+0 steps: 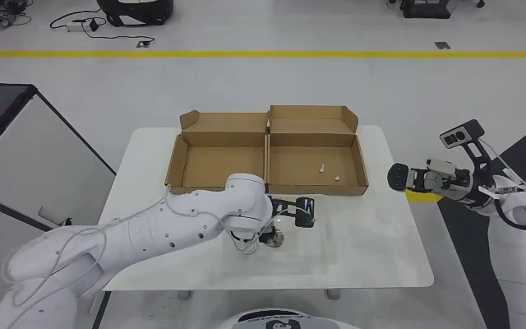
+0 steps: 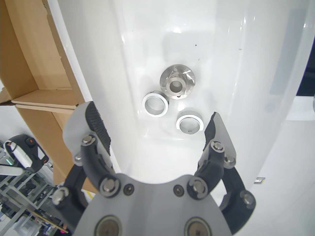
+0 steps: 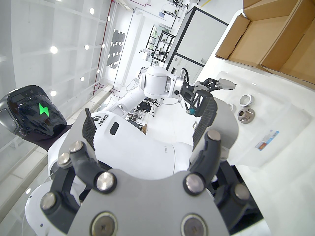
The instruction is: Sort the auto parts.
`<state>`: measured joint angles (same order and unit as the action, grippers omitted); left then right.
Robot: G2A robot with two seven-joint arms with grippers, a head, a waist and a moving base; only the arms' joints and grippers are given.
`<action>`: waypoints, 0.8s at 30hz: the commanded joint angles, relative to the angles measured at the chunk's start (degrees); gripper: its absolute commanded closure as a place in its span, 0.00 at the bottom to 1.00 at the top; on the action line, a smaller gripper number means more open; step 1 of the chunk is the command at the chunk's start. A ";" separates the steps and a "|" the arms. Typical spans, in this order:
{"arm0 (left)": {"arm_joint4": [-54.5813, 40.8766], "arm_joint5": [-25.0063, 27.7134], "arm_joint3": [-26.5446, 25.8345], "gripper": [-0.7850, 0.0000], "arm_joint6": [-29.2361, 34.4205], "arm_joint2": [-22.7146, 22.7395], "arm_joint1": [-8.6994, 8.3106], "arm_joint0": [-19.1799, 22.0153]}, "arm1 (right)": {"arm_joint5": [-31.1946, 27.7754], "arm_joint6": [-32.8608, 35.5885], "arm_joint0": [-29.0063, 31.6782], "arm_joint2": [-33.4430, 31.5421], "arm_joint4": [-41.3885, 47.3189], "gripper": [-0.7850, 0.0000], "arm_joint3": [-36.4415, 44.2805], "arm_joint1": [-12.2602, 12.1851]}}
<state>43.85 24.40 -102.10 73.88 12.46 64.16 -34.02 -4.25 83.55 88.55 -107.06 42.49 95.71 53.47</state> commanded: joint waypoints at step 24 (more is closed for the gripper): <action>-4.67 -6.53 8.28 0.00 3.65 -0.36 5.90 -1.82 | 0.00 0.00 0.00 0.00 0.00 0.00 0.00 0.00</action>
<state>39.26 18.03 -94.13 77.40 12.08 69.87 -35.81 -4.25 83.55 88.55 -107.06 42.49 95.71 53.47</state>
